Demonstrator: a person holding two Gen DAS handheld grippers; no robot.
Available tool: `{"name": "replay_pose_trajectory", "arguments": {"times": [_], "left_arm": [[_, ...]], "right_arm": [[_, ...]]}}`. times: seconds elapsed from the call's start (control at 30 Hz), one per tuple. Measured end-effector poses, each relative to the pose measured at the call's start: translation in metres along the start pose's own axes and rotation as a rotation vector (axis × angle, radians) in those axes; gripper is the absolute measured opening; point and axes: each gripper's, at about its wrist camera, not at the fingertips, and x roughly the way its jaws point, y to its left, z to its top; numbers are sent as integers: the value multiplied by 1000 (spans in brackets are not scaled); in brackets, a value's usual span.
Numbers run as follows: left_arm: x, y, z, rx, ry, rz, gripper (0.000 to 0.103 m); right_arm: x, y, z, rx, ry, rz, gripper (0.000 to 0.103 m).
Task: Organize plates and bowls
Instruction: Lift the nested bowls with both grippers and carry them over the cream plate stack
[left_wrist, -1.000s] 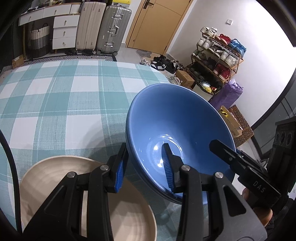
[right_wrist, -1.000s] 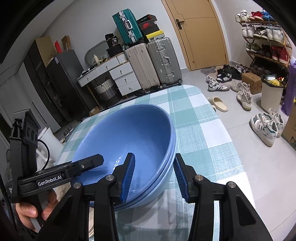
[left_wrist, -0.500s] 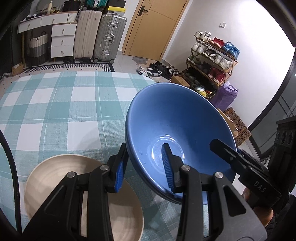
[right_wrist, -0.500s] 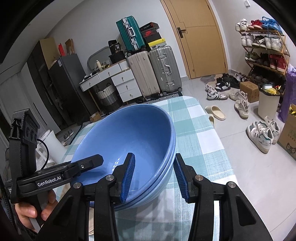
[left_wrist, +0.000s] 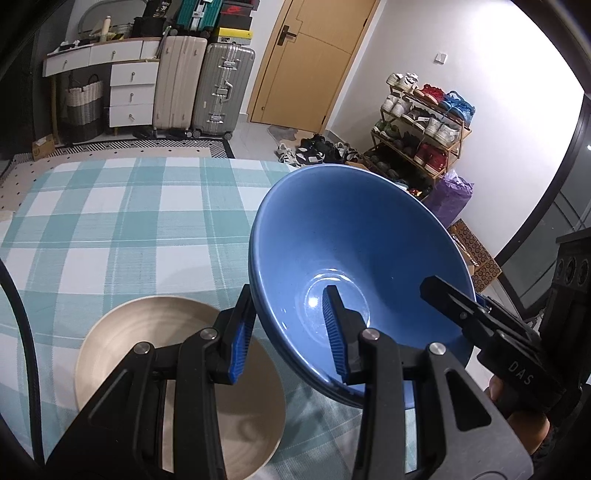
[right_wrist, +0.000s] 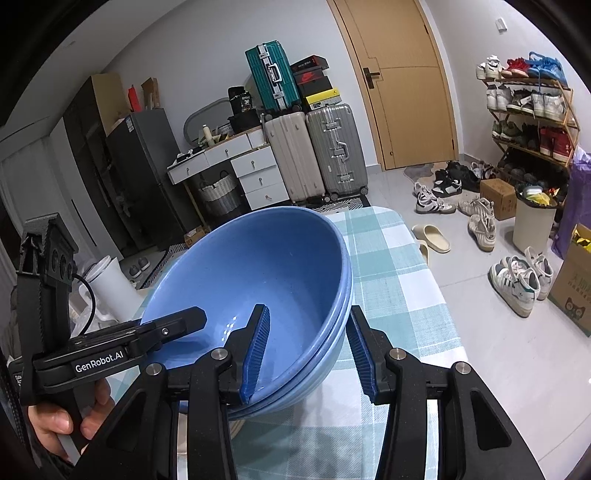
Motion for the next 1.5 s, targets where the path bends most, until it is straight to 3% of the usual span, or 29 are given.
{"name": "replay_pose_trajectory", "arguments": {"times": [0.47, 0.8, 1.23, 1.5], "left_arm": [[-83, 3, -18, -25, -72, 66, 33], [-130, 20, -35, -50, -121, 154, 33], [-141, 49, -53, -96, -124, 251, 33], [-122, 69, -52, -113, -114, 284, 33]], "right_arm": [[-20, 47, -5, -50, -10, 42, 45], [-8, 84, -11, -85, 12, 101, 45], [33, 106, -19, -117, 50, 172, 45], [55, 111, -27, -121, 79, 201, 45]]}}
